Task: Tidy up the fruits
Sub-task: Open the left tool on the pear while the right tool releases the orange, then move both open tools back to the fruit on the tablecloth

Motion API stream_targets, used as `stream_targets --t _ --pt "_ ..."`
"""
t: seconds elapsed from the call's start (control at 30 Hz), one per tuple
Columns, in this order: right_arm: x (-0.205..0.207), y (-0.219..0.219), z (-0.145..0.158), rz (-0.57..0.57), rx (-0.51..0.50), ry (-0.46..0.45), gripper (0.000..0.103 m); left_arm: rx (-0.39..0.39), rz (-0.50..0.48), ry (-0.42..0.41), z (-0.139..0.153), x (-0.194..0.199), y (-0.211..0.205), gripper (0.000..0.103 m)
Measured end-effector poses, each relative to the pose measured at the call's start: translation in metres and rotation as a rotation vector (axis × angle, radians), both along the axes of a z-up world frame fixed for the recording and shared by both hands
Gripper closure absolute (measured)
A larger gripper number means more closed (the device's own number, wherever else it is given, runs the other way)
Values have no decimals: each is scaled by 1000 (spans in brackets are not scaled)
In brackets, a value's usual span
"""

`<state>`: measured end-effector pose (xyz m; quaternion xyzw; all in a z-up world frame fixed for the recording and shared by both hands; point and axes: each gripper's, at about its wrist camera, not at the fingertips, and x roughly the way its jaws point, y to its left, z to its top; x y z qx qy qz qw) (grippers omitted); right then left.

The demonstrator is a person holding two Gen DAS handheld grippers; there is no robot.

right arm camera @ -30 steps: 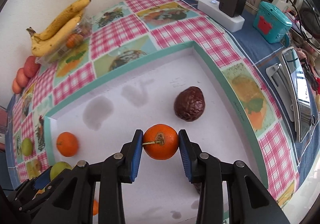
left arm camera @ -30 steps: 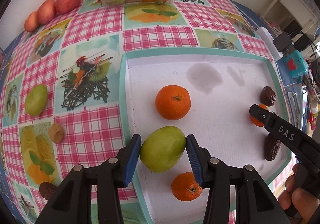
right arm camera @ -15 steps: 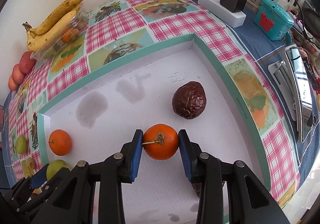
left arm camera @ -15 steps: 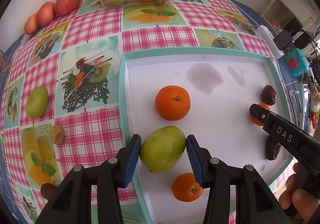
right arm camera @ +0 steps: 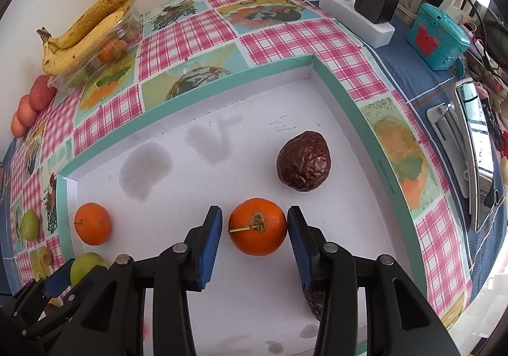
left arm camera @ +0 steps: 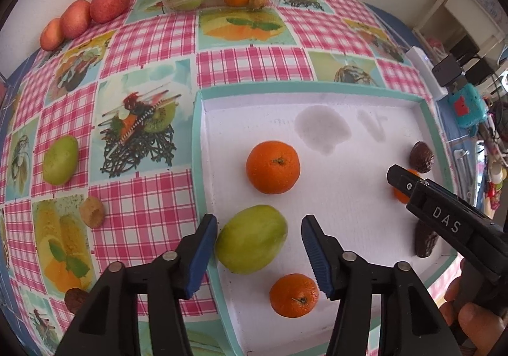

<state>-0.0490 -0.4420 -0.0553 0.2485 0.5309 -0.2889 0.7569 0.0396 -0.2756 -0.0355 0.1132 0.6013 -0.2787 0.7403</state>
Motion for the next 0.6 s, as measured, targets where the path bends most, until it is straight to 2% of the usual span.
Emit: stream_targets --t 0.07,0.27,0.43,0.5,0.6 --pt "1 1 1 4 -5 -2 42 -11 6 -4 5 1 3 42" --pt "2 3 12 14 -38 -16 42 -37 56 -26 24 11 22 33" --pt "2 5 23 19 -57 -31 41 -41 214 -54 30 34 60 20" --pt "1 7 27 22 -66 -36 17 -28 307 -67 29 47 81 11" --pt "3 11 28 37 -84 -25 14 -17 417 -83 29 62 112 5"
